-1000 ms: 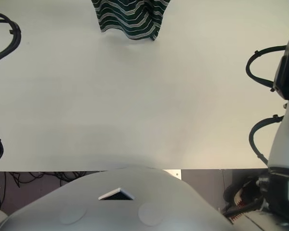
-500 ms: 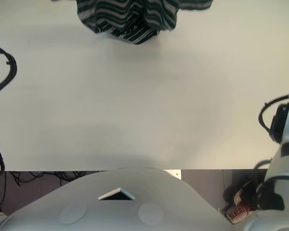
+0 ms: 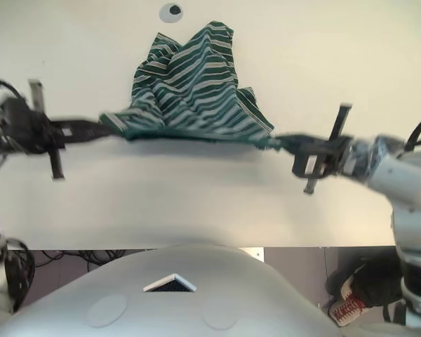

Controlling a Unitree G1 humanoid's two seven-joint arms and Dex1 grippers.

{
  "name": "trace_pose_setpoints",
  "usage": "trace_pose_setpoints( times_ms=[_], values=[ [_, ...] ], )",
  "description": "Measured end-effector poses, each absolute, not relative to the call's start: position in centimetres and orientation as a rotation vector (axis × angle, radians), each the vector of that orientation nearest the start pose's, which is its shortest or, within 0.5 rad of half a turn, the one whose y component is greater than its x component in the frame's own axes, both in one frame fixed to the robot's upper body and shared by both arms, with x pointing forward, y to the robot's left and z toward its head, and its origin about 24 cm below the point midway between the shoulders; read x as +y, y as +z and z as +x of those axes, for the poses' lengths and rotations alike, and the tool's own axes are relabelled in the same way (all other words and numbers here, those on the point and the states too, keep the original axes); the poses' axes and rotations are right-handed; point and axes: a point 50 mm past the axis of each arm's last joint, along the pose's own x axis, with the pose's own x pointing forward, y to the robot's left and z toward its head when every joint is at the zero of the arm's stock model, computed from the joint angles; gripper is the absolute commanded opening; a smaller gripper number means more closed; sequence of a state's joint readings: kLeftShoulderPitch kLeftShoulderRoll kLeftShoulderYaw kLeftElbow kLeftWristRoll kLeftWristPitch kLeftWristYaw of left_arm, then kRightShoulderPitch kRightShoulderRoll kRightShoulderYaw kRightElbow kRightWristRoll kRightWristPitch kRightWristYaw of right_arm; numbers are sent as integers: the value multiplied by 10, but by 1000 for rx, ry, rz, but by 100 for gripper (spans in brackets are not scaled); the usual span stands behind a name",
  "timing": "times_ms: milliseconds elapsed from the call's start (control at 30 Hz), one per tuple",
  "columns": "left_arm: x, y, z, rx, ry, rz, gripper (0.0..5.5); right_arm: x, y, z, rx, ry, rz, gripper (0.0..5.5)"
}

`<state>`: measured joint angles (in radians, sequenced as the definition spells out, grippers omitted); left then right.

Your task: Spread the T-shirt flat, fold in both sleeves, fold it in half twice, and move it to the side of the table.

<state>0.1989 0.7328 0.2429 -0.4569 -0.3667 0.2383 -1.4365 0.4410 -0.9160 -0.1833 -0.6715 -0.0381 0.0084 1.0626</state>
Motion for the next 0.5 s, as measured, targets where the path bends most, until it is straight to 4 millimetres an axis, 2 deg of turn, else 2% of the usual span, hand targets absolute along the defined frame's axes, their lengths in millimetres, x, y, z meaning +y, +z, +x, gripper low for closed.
trace_pose_setpoints(
  times_ms=[33,100,200,233,267,367,500],
  values=[
    [217,117,157,287,-1406,435,0,-207,115,135,341,1252,-971,3],
    [213,101,138,404,-1434,477,0,-194,94,111,422,1373,-851,3],
    [209,82,124,513,-1474,524,0,-188,70,100,505,1430,-804,3],
    [209,76,118,542,-1493,524,19,-189,64,96,532,1432,-801,0],
    [209,69,112,574,-1506,517,32,-189,60,94,550,1432,-796,0],
    [215,58,96,669,-1521,498,73,-187,57,88,561,1418,-754,58],
    [218,56,79,722,-1562,444,123,-186,57,74,606,1420,-663,115]
  ],
)
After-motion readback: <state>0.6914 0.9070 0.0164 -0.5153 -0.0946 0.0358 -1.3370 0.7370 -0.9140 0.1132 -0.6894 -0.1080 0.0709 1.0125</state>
